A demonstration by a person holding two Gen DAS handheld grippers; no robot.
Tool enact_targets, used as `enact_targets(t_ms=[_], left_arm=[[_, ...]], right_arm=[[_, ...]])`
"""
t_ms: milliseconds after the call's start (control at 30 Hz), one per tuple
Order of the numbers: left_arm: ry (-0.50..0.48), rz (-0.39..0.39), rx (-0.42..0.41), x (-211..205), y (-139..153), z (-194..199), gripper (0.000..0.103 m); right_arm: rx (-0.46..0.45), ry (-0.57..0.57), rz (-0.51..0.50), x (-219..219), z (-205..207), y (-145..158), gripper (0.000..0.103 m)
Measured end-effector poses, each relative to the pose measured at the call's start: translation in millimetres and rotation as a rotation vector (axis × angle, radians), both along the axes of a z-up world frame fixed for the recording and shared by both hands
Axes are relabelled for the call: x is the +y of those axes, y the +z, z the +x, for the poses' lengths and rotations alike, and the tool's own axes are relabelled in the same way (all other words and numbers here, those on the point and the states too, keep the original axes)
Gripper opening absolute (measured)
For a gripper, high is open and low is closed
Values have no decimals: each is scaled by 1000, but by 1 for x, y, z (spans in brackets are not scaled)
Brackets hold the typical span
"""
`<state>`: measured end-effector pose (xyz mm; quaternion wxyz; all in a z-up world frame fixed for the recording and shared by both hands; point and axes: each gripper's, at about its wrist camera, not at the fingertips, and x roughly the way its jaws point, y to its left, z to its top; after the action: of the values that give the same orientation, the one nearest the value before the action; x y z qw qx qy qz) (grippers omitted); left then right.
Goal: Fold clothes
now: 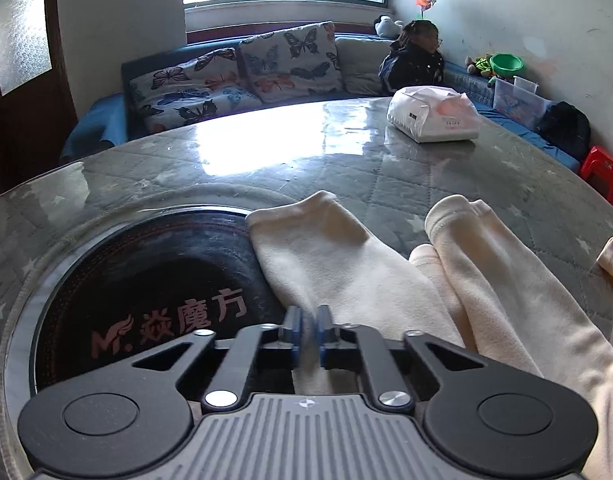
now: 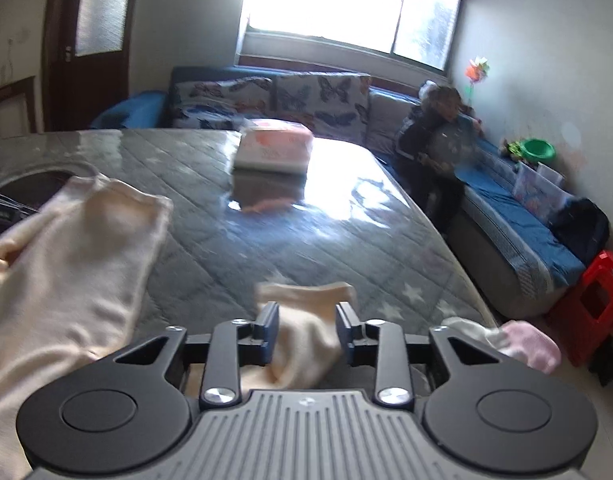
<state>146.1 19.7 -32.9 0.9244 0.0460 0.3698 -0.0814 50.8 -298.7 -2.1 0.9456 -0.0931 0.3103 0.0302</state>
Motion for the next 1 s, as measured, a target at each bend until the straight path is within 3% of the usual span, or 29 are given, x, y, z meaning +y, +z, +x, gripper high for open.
enact_targets(t_ms=[300,700,900,1000], left_arm=[[173,64,-45,29,13,-35,4],[411,110,-79,95,28,-119,4],[450,124,-58,113,27,-157,4],[453,124,-34,122,26,-178,4]], right_arm=[[34,306,42,63,-27,5,56],[161,809,140,139,-92,1,56],[289,934,97,163,-110,-23,55],[285,985,70,163,-121,-24,55]])
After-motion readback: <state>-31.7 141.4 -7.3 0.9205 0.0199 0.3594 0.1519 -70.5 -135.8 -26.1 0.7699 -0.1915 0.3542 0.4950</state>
